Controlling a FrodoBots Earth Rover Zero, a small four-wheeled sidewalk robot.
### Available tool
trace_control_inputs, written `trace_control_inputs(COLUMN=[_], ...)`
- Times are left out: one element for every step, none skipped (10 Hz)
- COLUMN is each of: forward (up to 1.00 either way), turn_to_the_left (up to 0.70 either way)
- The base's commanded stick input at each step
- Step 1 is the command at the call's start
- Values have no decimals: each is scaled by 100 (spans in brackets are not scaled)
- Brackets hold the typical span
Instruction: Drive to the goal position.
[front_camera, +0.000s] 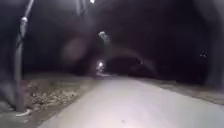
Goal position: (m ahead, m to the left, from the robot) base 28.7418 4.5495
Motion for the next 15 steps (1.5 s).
trace_control_inputs(forward=[100,100,100,100,100,100,100,100,100,100,100,100,100,100,100], turn_to_the_left=[40,37,13,4,0,0,0,0,0,0,0,0,0,0,0])
